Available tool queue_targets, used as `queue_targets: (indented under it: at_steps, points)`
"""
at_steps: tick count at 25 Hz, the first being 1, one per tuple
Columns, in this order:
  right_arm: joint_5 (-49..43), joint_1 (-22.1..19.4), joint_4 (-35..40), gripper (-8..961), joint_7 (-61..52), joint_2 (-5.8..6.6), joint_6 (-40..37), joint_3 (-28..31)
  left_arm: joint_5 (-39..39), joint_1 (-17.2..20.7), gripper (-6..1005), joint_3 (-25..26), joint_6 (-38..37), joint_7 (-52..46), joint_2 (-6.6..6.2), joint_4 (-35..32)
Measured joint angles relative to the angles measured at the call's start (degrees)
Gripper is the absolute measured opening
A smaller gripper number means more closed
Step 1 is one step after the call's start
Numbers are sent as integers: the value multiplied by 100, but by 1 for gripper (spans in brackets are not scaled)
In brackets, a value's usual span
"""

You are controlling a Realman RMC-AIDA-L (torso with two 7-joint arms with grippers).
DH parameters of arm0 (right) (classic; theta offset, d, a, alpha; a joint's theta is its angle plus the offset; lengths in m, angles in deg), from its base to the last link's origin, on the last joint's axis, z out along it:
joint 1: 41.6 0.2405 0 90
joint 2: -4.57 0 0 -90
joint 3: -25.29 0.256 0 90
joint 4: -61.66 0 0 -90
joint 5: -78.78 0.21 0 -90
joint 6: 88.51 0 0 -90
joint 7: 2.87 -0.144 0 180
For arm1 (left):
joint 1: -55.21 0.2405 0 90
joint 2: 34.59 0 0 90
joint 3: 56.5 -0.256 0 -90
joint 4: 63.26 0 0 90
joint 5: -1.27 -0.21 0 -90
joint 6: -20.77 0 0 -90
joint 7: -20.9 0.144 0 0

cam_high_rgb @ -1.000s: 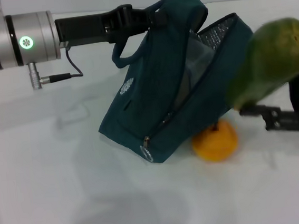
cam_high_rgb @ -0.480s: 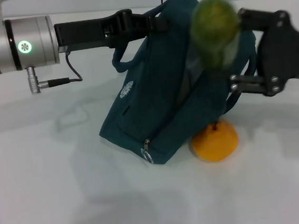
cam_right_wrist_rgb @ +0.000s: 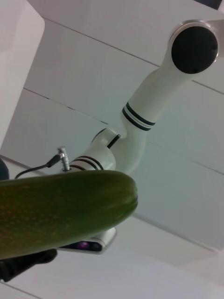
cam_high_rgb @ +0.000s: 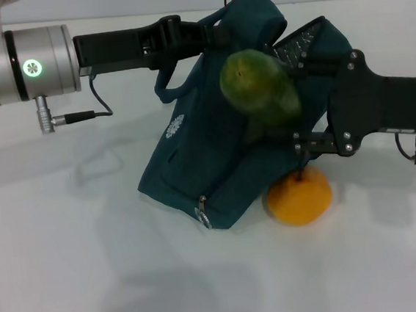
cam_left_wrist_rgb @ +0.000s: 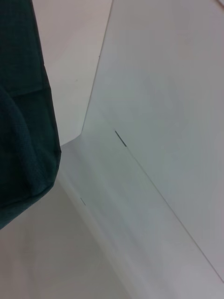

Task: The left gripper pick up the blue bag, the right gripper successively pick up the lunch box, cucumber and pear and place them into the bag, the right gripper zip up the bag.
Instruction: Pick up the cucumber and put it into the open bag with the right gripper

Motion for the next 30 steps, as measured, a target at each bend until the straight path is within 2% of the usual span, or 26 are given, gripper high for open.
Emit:
queue_targets:
  at_steps: [14, 22, 30]
  points:
    - [89, -18, -273, 693, -875, -19, -32, -142, -11, -6, 59, 0, -10, 20, -16, 0]
    - [330, 28, -769, 698, -946, -19, 144, -170, 2, -11, 59, 0, -17, 21, -15, 0]
    - [335, 23, -862, 703, -1280, -19, 206, -167, 2, -41, 59, 0, -17, -22, -15, 0]
